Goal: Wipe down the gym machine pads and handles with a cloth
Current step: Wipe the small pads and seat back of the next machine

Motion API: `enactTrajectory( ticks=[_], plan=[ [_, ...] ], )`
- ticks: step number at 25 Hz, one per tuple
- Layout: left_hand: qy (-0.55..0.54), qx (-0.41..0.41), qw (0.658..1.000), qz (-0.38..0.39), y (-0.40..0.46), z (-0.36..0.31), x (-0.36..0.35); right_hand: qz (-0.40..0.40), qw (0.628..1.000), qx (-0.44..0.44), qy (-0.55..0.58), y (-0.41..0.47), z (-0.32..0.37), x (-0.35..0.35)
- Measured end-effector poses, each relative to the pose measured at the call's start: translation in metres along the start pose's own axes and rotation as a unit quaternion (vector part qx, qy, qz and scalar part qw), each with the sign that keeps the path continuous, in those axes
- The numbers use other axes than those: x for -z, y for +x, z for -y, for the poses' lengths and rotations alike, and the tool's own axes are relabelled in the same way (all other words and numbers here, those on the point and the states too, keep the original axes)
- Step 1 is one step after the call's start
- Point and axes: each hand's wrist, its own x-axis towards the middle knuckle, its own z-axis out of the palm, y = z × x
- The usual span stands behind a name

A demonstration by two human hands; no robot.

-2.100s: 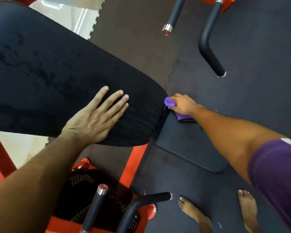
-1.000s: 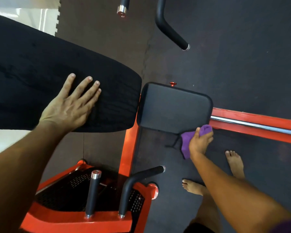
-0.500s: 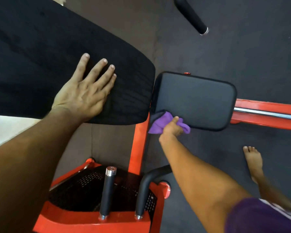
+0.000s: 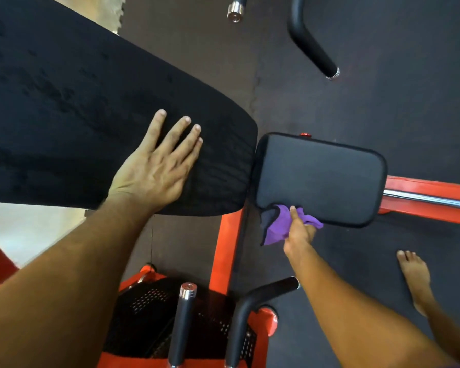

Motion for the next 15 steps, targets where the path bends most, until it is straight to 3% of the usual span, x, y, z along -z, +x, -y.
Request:
enactTrajectory(
  ticks=[6, 10, 15],
  plan=[
    [0.015, -0.01, 1.0, 0.018, -0.005, 0.001, 0.005, -0.073, 0.994, 0.08, 0.0, 0.017, 0.027, 0.033],
    [0.032, -0.009, 0.999, -0.002, -0.002, 0.001, 0.002, -0.139, 0.978, 0.118, -0.103, 0.024, 0.052, 0.062],
    [0.009, -0.002, 1.0, 0.006, 0.0, 0.0, 0.001, -0.09, 0.995, 0.025, -0.039, -0.003, 0.031, 0.018]
  ],
)
